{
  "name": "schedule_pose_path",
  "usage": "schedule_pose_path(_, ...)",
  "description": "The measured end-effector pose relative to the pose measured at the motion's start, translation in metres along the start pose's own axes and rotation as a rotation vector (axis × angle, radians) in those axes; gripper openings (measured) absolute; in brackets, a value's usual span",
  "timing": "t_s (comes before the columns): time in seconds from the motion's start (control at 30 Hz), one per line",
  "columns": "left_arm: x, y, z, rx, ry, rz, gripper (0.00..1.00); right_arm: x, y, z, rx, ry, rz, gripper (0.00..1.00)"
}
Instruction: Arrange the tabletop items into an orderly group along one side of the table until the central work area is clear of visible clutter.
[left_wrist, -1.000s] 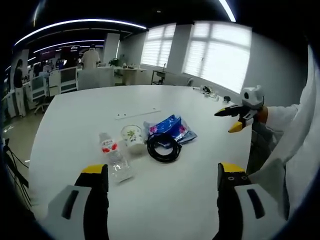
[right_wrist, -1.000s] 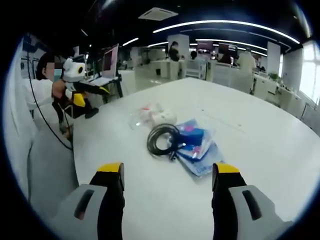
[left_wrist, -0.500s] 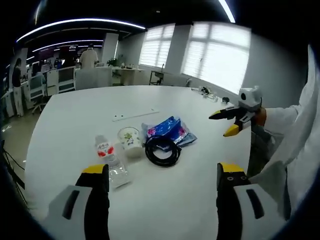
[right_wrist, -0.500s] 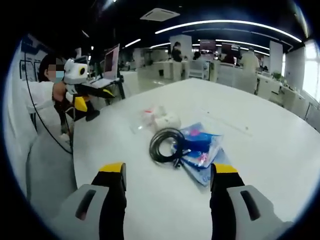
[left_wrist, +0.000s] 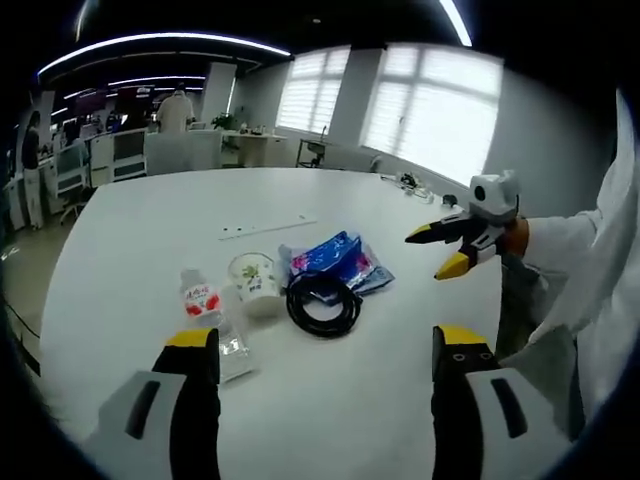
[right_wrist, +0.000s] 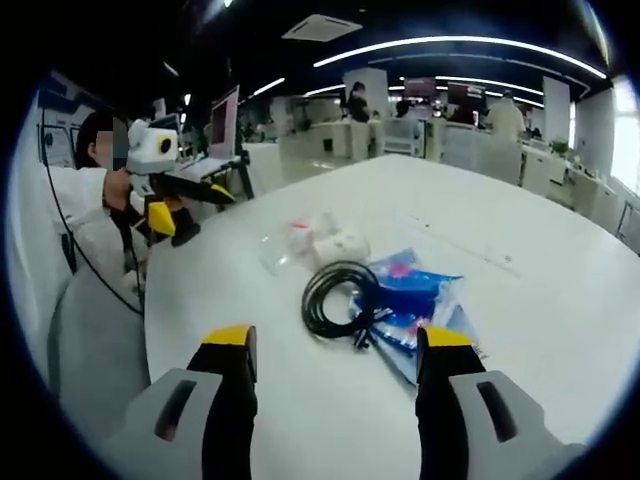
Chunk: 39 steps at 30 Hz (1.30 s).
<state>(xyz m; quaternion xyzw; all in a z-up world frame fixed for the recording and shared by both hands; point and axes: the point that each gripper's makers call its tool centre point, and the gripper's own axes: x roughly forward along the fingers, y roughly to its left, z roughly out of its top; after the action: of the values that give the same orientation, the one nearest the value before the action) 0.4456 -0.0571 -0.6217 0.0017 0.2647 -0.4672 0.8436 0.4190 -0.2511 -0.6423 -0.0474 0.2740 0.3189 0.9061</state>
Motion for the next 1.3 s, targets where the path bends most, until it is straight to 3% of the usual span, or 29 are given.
schedule_pose_path(1.3, 0.055, -0.008, -0.007, -0.027, 0.021, -0.073, 0.86, 0.058, -0.009, -0.002, 0.028, 0.023, 0.044, 0.54)
